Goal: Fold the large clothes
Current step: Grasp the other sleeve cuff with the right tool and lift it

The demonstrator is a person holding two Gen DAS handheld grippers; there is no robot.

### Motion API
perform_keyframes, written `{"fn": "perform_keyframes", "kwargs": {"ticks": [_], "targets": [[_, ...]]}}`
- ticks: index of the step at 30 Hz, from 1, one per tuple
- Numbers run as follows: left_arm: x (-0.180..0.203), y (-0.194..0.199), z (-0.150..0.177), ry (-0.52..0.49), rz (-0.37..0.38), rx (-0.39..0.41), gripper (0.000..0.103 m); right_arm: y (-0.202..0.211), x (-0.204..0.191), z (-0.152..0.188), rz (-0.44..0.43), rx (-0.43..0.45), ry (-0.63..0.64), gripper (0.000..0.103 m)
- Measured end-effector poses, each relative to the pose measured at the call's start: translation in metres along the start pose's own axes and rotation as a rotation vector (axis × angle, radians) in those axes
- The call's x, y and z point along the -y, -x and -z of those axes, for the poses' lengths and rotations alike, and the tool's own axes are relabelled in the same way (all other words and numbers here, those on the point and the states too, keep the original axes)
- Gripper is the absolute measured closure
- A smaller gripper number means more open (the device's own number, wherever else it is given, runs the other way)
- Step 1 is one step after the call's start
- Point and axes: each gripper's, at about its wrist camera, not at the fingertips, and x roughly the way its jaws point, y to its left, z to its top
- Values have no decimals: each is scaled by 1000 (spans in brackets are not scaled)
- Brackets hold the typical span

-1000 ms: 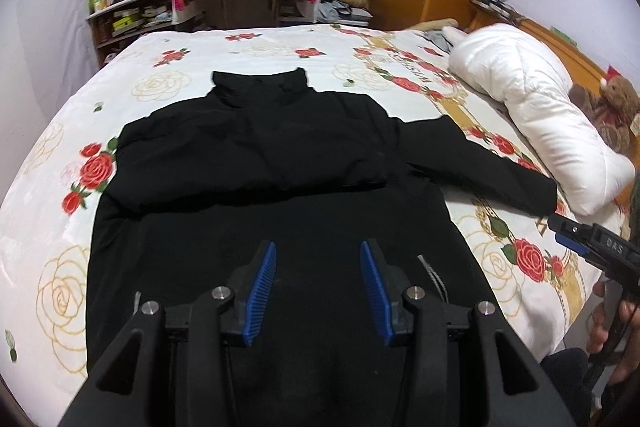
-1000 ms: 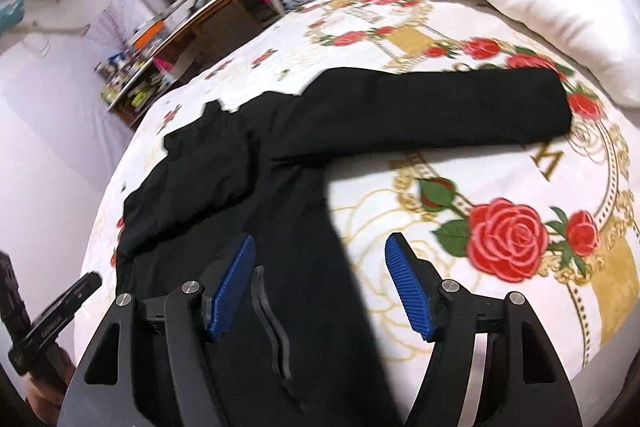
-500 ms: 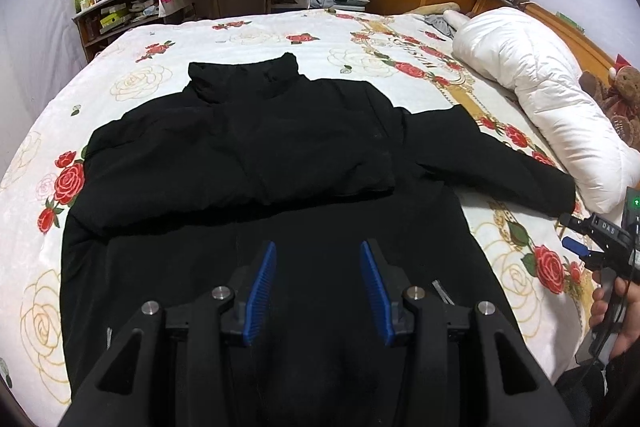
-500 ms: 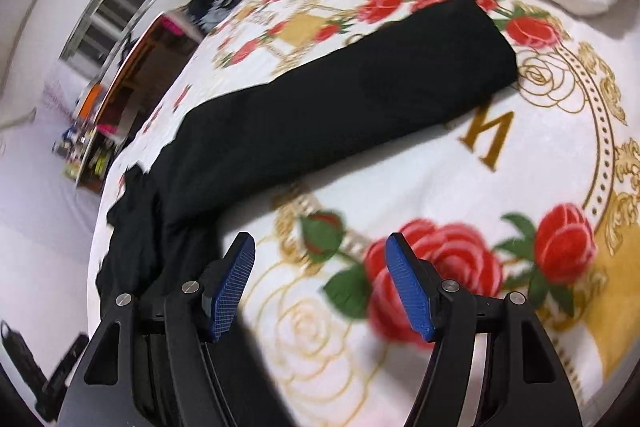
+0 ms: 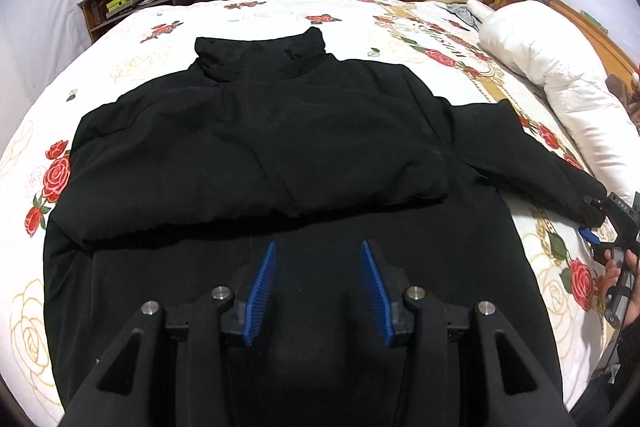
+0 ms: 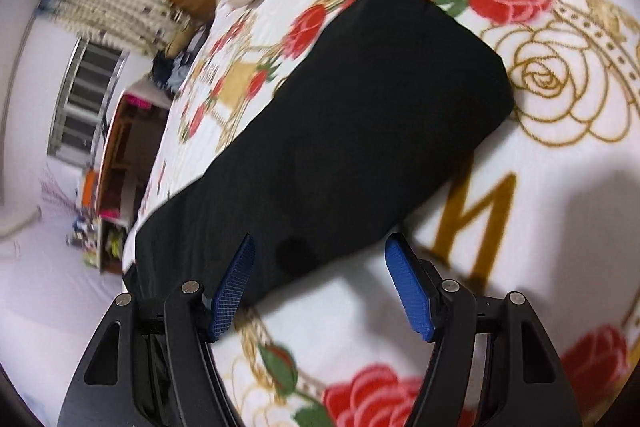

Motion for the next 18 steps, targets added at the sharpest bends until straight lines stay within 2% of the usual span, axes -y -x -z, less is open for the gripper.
{"fn": "perform_keyframes", "kwargs": {"ticks": [3,8,9,10,11,13,18], "targets": [[-5,-4,2,3,-5,-6,57,-4,5,-11,-24,33,-44,35],[-15,-11,5,18,-14,-33,57,-14,4,-31,-11,67,-104,35],[-17,-12,6,21,-14,-35,57,-15,5,-35,5,65,-111,41],[-19,-12,6,23,-16,-36,57,-15,3,-37,32,62,-112,60],[-21,-12,6,24,-17,-34,57,-13,-1,-39,57,62,-101,72],[-25,-10,6,28,-19,-31,57,-7,-9,-41,47,62,-80,86],[-40,-4,5,58,-22,-24,57,24,-60,-38,13,101,50,92]]}}
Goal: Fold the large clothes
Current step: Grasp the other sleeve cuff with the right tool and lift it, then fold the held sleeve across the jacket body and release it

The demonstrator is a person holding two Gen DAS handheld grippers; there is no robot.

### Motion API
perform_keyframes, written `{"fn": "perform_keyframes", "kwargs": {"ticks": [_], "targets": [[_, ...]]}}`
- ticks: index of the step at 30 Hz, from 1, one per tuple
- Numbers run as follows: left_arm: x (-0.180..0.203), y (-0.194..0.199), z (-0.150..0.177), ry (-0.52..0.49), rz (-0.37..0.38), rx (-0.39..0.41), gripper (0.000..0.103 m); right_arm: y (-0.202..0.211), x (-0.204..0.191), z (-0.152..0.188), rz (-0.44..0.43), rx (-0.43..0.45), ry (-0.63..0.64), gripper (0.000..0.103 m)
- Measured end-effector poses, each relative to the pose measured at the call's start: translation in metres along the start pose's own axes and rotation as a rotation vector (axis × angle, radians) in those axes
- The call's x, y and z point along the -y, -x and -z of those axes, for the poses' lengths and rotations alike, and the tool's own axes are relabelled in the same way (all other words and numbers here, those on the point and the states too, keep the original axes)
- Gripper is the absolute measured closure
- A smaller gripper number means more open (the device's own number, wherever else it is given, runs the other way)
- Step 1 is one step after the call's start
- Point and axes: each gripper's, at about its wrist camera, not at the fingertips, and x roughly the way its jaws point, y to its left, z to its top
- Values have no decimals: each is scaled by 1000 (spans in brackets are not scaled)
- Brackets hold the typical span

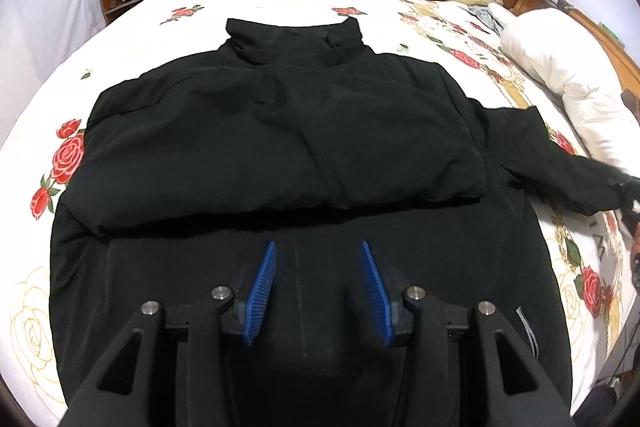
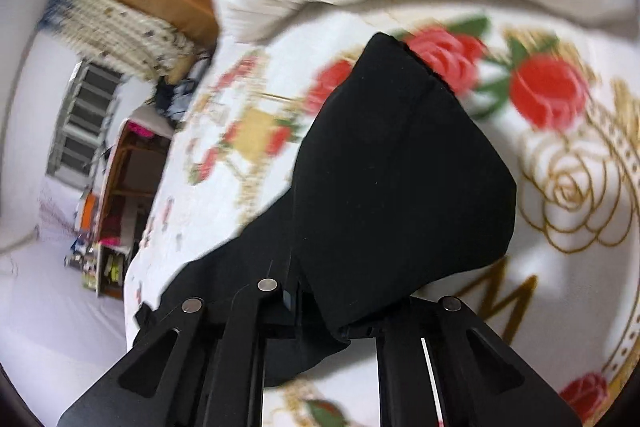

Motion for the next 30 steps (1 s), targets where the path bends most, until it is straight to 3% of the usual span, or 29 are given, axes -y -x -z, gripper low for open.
{"fn": "perform_keyframes", "kwargs": {"ticks": [7,13,21,30], "targets": [[-19,16,-6,36,4,30,57,45,-111,7,-140,37,207,92],[-44,29,-7,79,5,62,57,62,-214,45,-267,-3,379,92],[-85,38,-1,170,9,92,57,31,-329,151,-372,-174,597,92],[-134,34,18,232,-1,105,57,-54,-383,288,-346,-378,790,92]]}}
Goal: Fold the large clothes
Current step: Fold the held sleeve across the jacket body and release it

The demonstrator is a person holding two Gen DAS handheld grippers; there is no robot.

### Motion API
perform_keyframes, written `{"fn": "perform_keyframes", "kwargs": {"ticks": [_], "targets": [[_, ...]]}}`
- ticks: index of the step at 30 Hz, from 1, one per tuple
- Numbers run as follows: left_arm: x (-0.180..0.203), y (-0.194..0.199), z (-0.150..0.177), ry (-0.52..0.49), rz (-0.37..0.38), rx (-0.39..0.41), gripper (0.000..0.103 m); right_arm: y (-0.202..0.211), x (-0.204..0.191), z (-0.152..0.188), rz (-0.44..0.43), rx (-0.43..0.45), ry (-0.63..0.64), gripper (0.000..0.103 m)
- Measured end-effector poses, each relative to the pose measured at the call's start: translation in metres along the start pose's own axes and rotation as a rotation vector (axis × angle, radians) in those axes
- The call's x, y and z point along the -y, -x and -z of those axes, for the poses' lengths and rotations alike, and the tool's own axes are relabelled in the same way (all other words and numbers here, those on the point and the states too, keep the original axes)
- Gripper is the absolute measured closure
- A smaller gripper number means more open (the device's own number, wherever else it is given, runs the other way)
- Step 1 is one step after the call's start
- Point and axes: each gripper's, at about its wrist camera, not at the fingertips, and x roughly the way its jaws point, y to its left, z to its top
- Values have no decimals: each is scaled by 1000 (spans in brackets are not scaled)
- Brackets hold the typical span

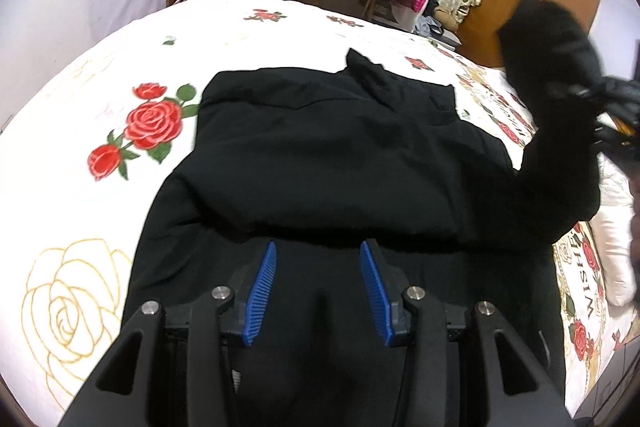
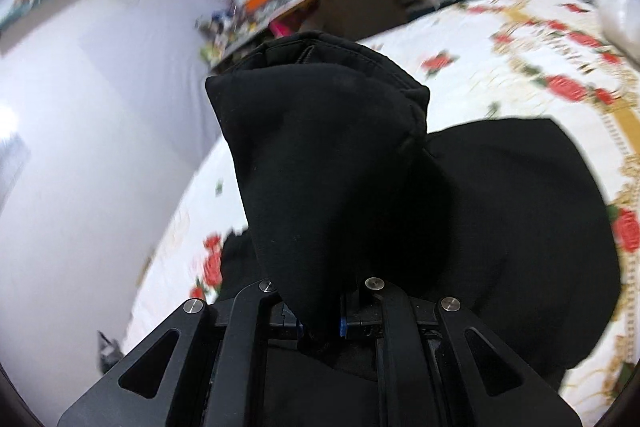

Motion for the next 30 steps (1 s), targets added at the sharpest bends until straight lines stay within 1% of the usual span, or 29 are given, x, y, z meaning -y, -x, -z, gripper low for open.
{"fn": "perform_keyframes", "kwargs": {"ticks": [3,5,7,8,9,11,12,13,14,16,18,19,20,21,23,24,26,28,29,30], "targets": [[-13,-5,5,0,1,-4,57,-53,-10,24,26,-90,28,92],[-20,-10,8,-6,3,-9,57,-88,-13,43,40,-165,36,92],[-25,-14,10,-13,5,-10,57,-112,-13,57,47,-218,45,89],[-28,-17,10,-13,8,-9,57,-122,-16,64,63,-241,61,85],[-32,-19,10,-6,14,-7,57,-130,-20,72,81,-255,80,80],[-38,-23,11,13,23,-6,57,-134,-27,81,102,-236,129,72],[-41,-25,10,26,26,-11,57,-132,-30,80,92,-228,143,56],[-43,-26,10,39,29,-17,57,-127,-35,81,54,-225,152,36],[-46,-26,7,55,35,-20,57,-119,-41,82,10,-224,148,32],[-48,-19,2,71,47,1,57,-105,-48,84,-33,-206,157,31],[-48,-7,-2,72,56,37,57,-80,-49,83,-70,-159,159,31],[-48,-2,-3,73,62,52,57,-71,-51,87,-75,-142,155,31],[-47,1,-4,76,65,55,57,-54,-44,86,-61,-107,150,31],[-47,2,-5,83,73,53,57,-48,-46,79,-37,-83,148,31],[-41,6,-10,98,111,49,57,-28,-20,75,61,-30,121,31],[-35,8,-14,96,129,54,57,-20,4,72,122,-15,79,31],[-14,8,-27,61,151,69,56,-15,38,67,211,-9,7,32],[11,7,-42,16,171,91,54,-6,69,64,260,12,-45,38],[27,3,-52,-10,184,105,54,-5,80,62,286,19,-51,40],[39,-1,-58,-30,192,110,54,1,87,60,294,23,-51,48]]}}
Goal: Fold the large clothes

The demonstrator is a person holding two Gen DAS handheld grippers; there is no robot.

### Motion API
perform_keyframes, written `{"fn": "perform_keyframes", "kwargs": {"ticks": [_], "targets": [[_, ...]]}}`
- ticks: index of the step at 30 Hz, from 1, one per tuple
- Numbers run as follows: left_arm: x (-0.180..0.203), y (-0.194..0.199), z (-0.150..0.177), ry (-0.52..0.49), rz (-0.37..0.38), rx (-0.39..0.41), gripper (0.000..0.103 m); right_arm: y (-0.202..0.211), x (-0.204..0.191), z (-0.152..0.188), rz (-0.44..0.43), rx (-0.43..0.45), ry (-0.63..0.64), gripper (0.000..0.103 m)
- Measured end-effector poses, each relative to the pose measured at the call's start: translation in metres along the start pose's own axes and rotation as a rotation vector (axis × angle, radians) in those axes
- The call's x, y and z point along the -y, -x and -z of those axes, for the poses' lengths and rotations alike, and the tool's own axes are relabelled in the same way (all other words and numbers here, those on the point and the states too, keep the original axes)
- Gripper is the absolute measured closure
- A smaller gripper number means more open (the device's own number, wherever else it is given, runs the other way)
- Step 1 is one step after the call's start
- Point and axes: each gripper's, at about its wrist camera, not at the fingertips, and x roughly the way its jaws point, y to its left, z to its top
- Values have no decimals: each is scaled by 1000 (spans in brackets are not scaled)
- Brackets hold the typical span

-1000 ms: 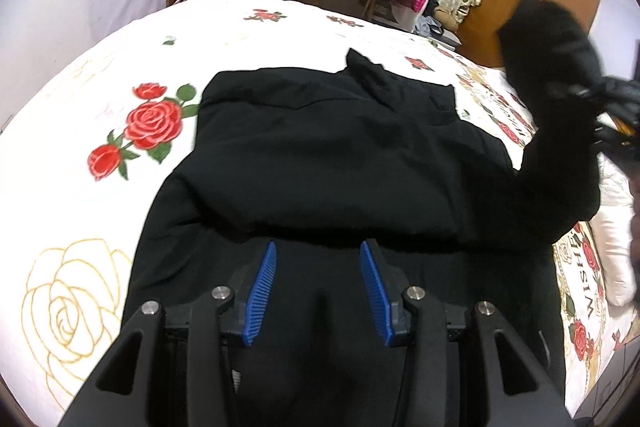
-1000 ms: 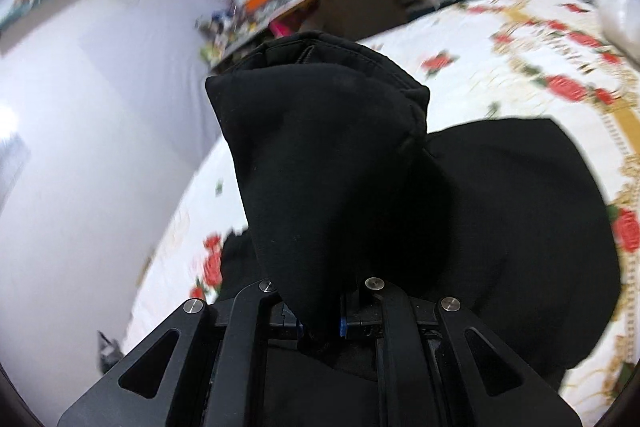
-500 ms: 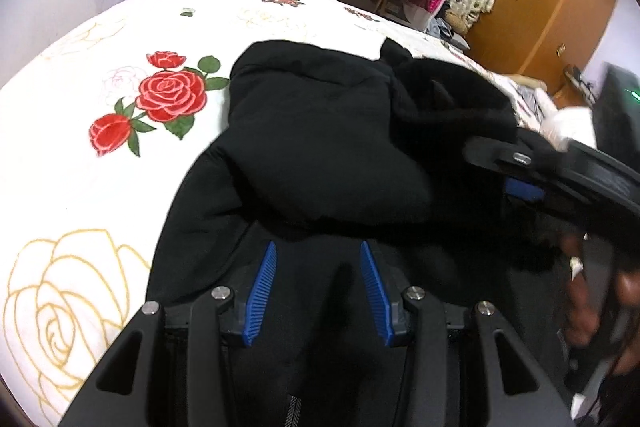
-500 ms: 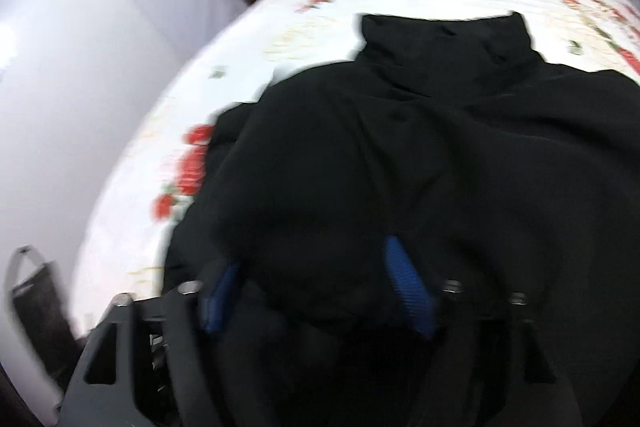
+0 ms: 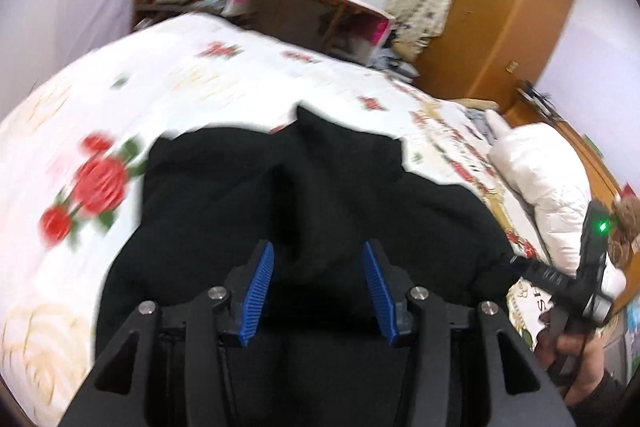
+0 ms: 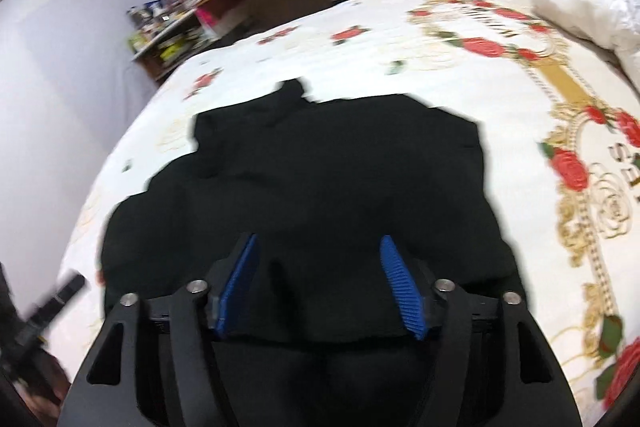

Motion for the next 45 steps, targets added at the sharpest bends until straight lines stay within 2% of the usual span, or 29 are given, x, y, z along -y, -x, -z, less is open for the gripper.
{"fn": "perform_keyframes", "kwargs": {"ticks": [2,3,4,5,7,9,11,13,15,16,17,18,19,22,25,27,29,31,34,35,37,40,45], "targets": [[20,-19,-12,-37,23,-1,54,-3,6,-5,13,12,13,58],[27,-29,-14,-54,14,-7,55,-4,7,-6,24,17,22,67],[31,-41,-15,-75,-12,-16,62,-2,9,-6,36,30,30,74],[32,-51,-13,-92,-40,-24,76,2,12,-6,42,51,31,76],[20,-76,-6,-98,-124,-73,90,10,15,-9,51,97,34,76],[-5,-99,6,-54,-180,-136,96,16,16,-11,53,144,47,76],[-22,-107,13,-26,-188,-145,97,12,26,-12,69,151,48,76],[-21,-108,14,-55,-203,-135,97,-6,42,-9,74,112,2,76],[-15,-110,12,-95,-233,-135,97,-40,50,0,52,12,-30,77],[-14,-112,11,-104,-245,-133,97,-58,46,7,40,-52,-10,77],[-18,-113,9,-98,-247,-138,97,-68,40,13,49,-71,29,77],[-20,-110,9,-85,-245,-141,97,-71,30,16,85,-56,93,77],[-23,-107,8,-71,-248,-146,97,-70,29,14,88,-61,100,77],[-23,-85,0,-32,-260,-123,97,-60,42,3,53,-94,43,78],[-5,-58,-14,-41,-221,-39,96,-23,45,-13,58,-19,45,78],[13,-56,-23,-69,-187,-22,96,-6,43,-26,41,31,44,78],[31,-68,-28,-125,-155,-28,86,-5,36,-41,15,35,58,78],[36,-90,-26,-160,-163,-62,83,-18,26,-46,26,16,99,78],[16,-130,-19,-138,-226,-153,83,-52,17,-46,51,-51,138,78],[7,-137,-16,-126,-217,-168,88,-63,16,-44,64,-65,148,78],[2,-145,-13,-146,-219,-165,94,-79,14,-41,89,-88,184,78],[11,-150,-11,-227,-256,-158,94,-87,11,-37,129,-98,231,78],[5,-154,-14,-197,-257,-178,95,-85,16,-39,120,-121,216,78]]}}
